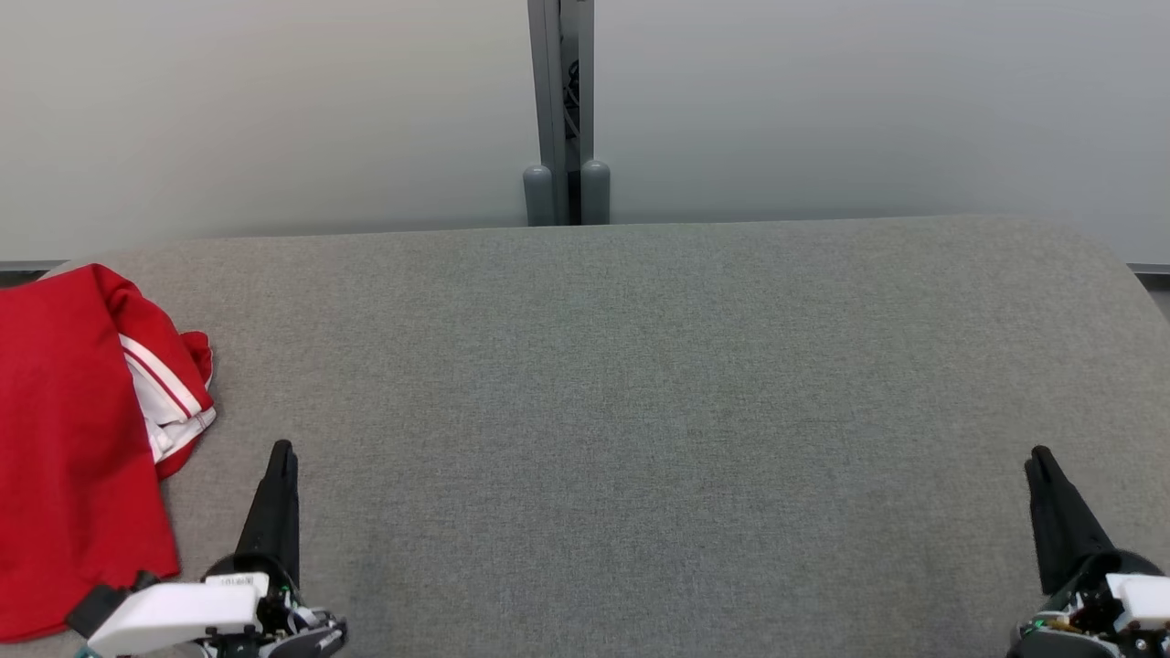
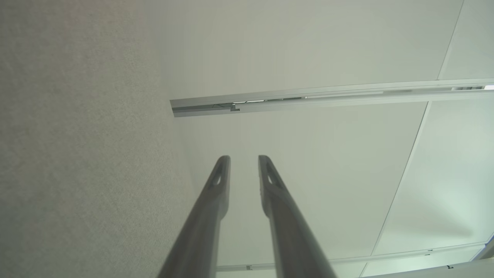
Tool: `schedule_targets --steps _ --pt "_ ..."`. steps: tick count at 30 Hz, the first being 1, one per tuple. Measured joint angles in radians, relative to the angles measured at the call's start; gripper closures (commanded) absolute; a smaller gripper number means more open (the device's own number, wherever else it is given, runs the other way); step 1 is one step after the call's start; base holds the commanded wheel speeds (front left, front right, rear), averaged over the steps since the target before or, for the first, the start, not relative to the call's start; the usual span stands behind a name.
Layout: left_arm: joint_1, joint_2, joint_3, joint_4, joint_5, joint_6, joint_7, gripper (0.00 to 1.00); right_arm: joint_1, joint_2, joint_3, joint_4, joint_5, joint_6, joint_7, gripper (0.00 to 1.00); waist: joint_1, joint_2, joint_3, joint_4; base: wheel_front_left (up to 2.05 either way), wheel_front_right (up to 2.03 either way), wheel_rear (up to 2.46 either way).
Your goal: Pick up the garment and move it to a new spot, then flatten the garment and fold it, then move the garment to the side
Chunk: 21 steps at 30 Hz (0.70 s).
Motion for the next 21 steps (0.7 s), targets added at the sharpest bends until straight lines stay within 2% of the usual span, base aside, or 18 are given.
schedule_targets --steps 11,21 --pt "0.031 -0.005 0.005 0.032 0.018 0.0 -0.035 0.0 0.022 0.01 0.024 0.022 -0.031 -0.003 -0.048 0.0 0.0 0.0 -0.012 -0.003 0.0 0.0 0.0" --pt "0.031 -0.005 0.041 0.037 0.083 0.0 -0.071 0.0 0.019 0.007 0.028 0.023 -0.141 -0.003 -0.103 0.0 0.0 0.0 -0.025 -0.006 0.0 0.0 0.0"
